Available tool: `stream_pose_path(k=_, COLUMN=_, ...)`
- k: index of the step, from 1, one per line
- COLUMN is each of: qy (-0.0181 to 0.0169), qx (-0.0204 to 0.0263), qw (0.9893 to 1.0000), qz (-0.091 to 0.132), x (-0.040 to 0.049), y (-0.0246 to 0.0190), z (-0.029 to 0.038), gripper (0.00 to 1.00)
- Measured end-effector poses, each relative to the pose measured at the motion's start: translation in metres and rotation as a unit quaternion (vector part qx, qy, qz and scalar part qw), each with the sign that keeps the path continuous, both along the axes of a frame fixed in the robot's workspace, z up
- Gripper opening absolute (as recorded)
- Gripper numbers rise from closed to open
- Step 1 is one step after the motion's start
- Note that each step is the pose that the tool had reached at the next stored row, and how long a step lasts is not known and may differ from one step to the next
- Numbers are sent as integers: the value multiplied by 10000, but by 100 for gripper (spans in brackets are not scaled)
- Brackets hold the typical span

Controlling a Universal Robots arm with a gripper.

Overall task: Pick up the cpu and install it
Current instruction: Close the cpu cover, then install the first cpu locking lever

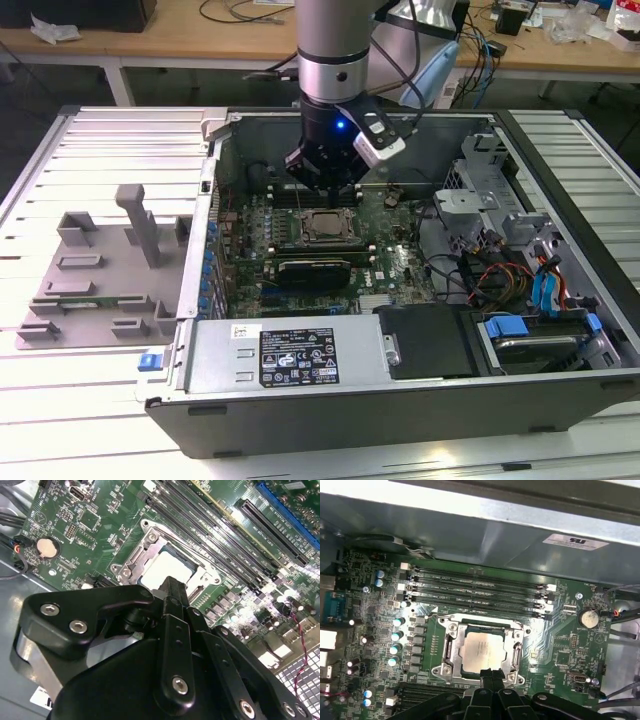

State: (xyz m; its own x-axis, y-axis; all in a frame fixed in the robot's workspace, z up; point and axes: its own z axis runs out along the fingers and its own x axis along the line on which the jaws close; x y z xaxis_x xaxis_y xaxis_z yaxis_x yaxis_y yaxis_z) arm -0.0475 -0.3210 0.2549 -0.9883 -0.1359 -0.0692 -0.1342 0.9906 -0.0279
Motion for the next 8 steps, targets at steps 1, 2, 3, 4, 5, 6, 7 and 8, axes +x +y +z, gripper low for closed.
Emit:
stream_pose_path(k=1, qy=0, qx=0, qw=10000, qz=0, x=2, y=0, z=0, gripper=11)
stream_pose_path(k=2, qy=0, qx=0, qw=10000, qz=0, x=3, y=0, z=0, gripper=11)
stream_pose_path(k=3, qy=0, qx=0, qw=10000, qz=0, x=4, y=0, z=0, gripper=11)
stream_pose_path(k=4, qy=0, qx=0, qw=10000, qz=0, x=7, y=0, z=0, gripper=11)
stream_pose_path(k=5, qy=0, qx=0, qw=10000, qz=0, x=11, y=0, z=0, gripper=11)
stream_pose_path(k=6, qy=0, qx=0, qw=10000, qz=0, x=12, y=0, z=0, gripper=11)
stream_pose_path(k=7, qy=0, qx=0, qw=10000, qz=0, x=14, y=0, z=0, gripper=11)
stream_pose_path(k=8, qy=0, qx=0, qw=10000, qz=0, x=16, y=0, z=0, gripper=11)
